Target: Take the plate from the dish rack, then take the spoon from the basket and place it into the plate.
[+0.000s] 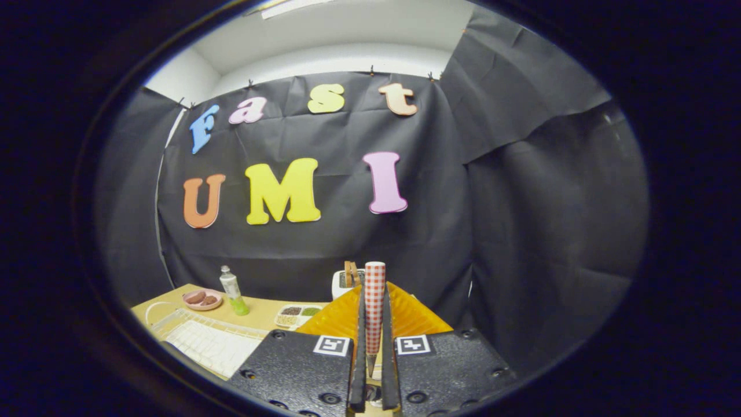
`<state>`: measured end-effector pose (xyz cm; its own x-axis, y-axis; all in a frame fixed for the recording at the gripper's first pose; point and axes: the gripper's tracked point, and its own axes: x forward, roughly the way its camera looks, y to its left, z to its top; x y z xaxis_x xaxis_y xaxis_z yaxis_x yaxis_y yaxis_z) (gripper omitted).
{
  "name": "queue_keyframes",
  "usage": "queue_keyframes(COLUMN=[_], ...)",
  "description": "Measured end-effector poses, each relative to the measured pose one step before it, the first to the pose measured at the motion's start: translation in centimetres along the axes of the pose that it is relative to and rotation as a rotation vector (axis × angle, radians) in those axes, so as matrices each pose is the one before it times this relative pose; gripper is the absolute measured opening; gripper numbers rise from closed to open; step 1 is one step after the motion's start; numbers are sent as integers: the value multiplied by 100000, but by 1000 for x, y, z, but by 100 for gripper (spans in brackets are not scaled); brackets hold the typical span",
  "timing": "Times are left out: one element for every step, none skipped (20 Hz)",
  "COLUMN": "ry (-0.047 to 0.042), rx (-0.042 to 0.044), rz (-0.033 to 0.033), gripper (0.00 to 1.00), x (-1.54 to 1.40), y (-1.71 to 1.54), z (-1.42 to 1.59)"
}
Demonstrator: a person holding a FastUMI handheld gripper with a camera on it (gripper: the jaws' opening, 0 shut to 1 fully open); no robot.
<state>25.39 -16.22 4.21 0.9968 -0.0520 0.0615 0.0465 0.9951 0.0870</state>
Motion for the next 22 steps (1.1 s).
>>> queue_keyframes(ry=[-1278, -773, -237, -602, -452, -172, 82, 496, 409, 517, 321, -552, -809, -714, -420, 327, 679, 935, 884, -303, -664, -469], rx=[-570, -562, -1100, -1183, -1226, -955, 342, 449, 147, 295, -443, -679, -1520, -2039, -1053, 288, 1117, 1722, 465, -423, -613, -486], rz=[723, 871, 626, 907, 1139, 1181, 1140, 1657, 2365, 2663, 2746, 2465, 2439, 2616, 2229, 1141, 1427, 1249, 519, 367, -707, -1312], gripper=[16, 16, 16, 16, 16, 16, 16, 16, 16, 16, 16, 16, 16, 16, 16, 16, 16, 16, 16, 16, 16, 16], x=[-1112, -1004, -1047, -914, -920, -966, -1026, -913, -907, -877, -917, -776, -790, -746, -882, -853, -879, -830, -775, -706, -476, -484], y=[1037, 1170, 1336, 1419, 1672, 1796, 1824, 2143, 2100, 2307, 2227, 2138, 2191, 2125, 2109, 1800, 1653, 1531, 1037, 585, 254, -169], z=[297, -133, -167, -298, -45, -203, -212, -386, -446, -516, -573, -387, -320, -465, -510, -724, -810, -948, -912, -621, -413, -673])
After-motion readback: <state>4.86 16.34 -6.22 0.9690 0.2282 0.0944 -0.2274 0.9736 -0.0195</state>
